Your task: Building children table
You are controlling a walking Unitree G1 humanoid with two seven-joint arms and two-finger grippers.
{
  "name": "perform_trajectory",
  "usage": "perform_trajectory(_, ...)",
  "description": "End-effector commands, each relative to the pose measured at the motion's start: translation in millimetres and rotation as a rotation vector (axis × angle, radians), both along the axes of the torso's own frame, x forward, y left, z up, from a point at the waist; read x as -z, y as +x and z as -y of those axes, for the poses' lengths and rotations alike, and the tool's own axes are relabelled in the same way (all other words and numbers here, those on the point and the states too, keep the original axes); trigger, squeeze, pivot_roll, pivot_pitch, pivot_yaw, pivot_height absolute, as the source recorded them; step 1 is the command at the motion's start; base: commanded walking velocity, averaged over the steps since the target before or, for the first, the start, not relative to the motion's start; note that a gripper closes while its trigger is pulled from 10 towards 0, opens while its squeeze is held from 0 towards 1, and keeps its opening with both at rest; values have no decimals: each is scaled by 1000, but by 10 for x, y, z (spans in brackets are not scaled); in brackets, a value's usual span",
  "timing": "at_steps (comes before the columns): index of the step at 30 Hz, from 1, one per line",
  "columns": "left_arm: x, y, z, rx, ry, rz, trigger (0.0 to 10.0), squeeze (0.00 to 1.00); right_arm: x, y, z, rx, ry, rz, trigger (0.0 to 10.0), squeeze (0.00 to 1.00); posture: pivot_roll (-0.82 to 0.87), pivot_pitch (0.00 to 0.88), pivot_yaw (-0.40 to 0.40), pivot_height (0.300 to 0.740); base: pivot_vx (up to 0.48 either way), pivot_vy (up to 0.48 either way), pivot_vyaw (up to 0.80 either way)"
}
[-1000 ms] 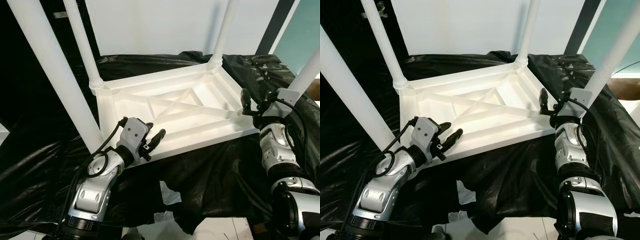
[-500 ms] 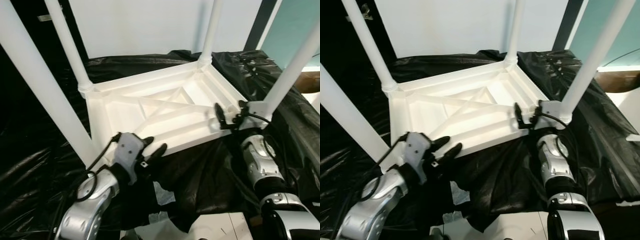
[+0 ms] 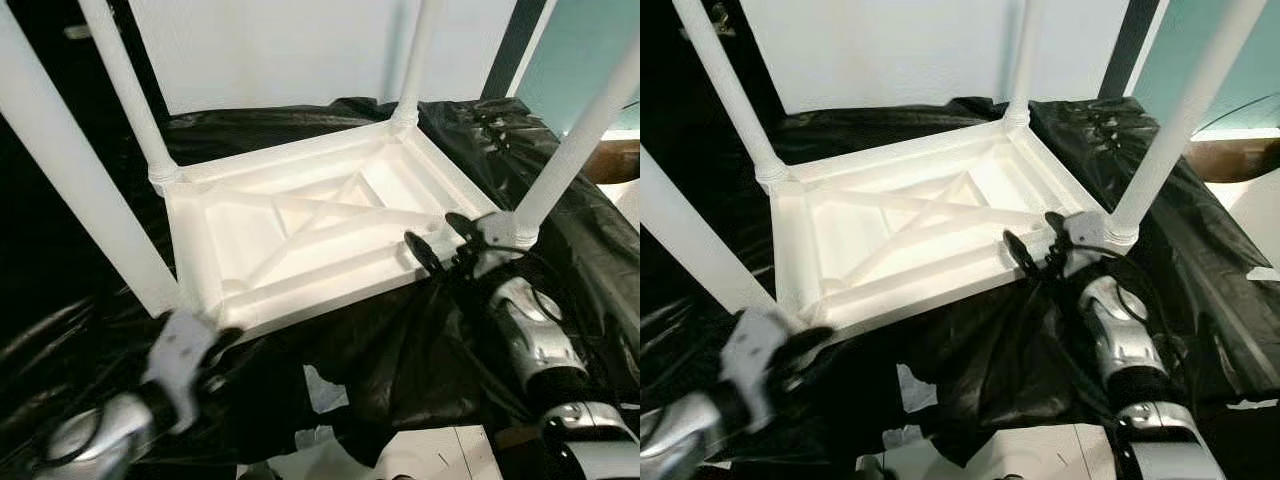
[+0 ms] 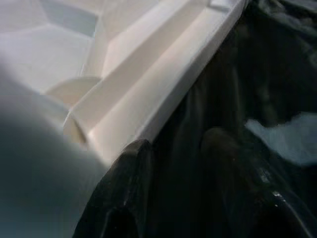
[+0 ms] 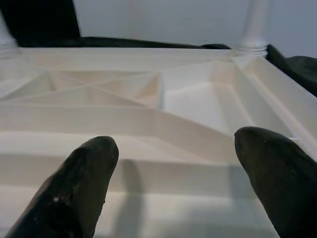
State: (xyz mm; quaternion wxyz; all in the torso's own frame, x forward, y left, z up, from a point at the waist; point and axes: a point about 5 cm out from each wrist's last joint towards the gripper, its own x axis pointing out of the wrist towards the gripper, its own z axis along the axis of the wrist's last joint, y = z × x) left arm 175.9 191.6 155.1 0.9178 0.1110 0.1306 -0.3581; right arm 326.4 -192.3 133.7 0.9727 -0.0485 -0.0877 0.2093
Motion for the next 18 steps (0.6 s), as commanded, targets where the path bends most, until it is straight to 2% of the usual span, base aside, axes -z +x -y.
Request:
perform_trajectory(1,-19,-14,-162,-42,26,-10,10000,0,23,-70,28,49,-3,10,10000,0,189,53,-25,740,0,0,0)
perform_trajectory(4,-30,-17,-221,-70,38,-8,10000,0,32,-100,41,74,4,14,10000,0,187,51,-24,740,0,0,0)
perform_trajectory(6,-57,-43,-401,-134,65,-15,10000,0,86,-200,41,120,-6,19,10000,0,178,45,-21,740,0,0,0)
perform_trajectory(8,-57,-43,-401,-134,65,-15,10000,0,86,-200,41,120,-6,19,10000,0,178,45,-21,740,0,0,0)
perform_trajectory(9,-75,-59,-505,-167,88,-17,10000,0,135,-254,36,125,-5,4,10000,0,175,43,-19,740,0,0,0)
perform_trajectory(10,-75,-59,-505,-167,88,-17,10000,0,135,-254,36,125,-5,4,10000,0,175,43,-19,740,0,0,0)
perform_trajectory(11,-98,-84,-633,-205,113,-22,10000,0,190,-323,44,128,-5,-17,10000,0,168,42,-19,740,0,0,0)
perform_trajectory(13,-98,-84,-633,-205,113,-22,10000,0,190,-323,44,128,-5,-17,10000,0,168,42,-19,740,0,0,0)
perform_trajectory(14,-115,-102,-725,-231,129,-28,10000,0,228,-375,52,125,-8,-31,10000,0,166,44,-17,740,0,0,0)
perform_trajectory(15,-115,-102,-725,-231,129,-28,10000,0,228,-375,52,125,-8,-31,10000,0,166,44,-17,740,0,0,0)
perform_trajectory(18,-157,-160,-1080,-306,179,-55,10000,0,314,-525,77,124,-14,-75,10000,0,153,50,-15,740,0,0,0)
